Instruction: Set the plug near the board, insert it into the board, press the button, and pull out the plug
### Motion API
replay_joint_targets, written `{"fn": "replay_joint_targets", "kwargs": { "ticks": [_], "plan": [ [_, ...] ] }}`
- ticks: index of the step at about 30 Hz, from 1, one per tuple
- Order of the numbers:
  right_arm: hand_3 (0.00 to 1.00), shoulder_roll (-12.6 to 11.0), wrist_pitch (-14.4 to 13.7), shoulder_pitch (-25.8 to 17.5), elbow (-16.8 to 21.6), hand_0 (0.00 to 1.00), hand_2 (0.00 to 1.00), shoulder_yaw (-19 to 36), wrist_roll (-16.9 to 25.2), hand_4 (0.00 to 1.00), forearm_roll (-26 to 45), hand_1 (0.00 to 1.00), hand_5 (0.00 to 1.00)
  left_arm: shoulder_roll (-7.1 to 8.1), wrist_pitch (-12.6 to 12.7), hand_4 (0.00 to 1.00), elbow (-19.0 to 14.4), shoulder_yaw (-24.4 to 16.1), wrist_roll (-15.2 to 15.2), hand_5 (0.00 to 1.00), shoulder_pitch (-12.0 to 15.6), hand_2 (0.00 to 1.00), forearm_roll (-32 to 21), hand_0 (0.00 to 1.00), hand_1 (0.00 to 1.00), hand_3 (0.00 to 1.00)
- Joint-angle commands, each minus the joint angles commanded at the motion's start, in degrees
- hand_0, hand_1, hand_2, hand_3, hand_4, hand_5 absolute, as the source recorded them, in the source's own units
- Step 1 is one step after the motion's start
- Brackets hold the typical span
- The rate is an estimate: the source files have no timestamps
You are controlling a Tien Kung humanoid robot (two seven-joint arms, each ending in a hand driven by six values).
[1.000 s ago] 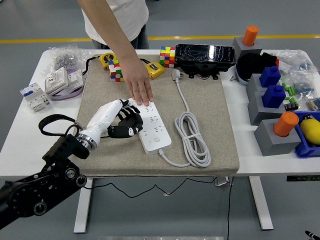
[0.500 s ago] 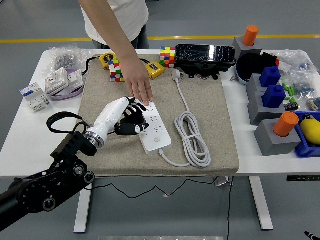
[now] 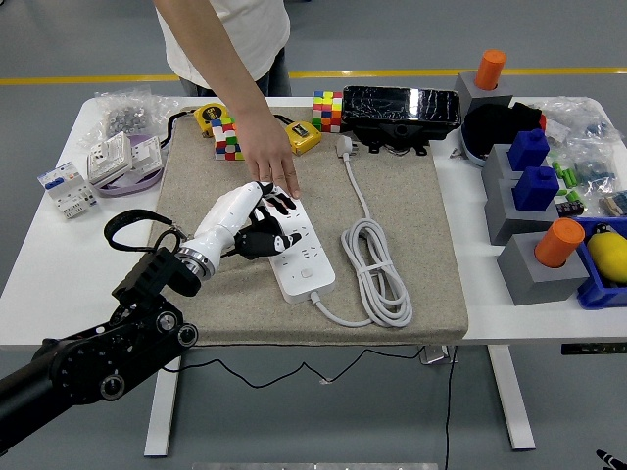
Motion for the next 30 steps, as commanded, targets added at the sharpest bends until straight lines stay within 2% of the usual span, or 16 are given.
{"fn": "replay_joint_targets", "kwargs": {
  "ticks": [14,30],
  "plan": [
    [0.537,-0.05,-0.03,0.08,0.27,0.572,0.605,0.21,0.02,0.881,-0.14,0.630,0.408,-0.47,-0.13,0.852,1.65,0.20,-0.18,0.182,-0.18,0.542,-0.48,0.404,0.548,0.552],
    [0.537,0.00,-0.02,0.02,0.23,0.572,0.602,-0.17,0.01,0.880,0.04,0.630,0.408,-1.81,0.66,0.842,2.20,0.74,-1.74,0.192,-0.68,0.538,-1.87,0.408,0.542,0.550]
  ]
}}
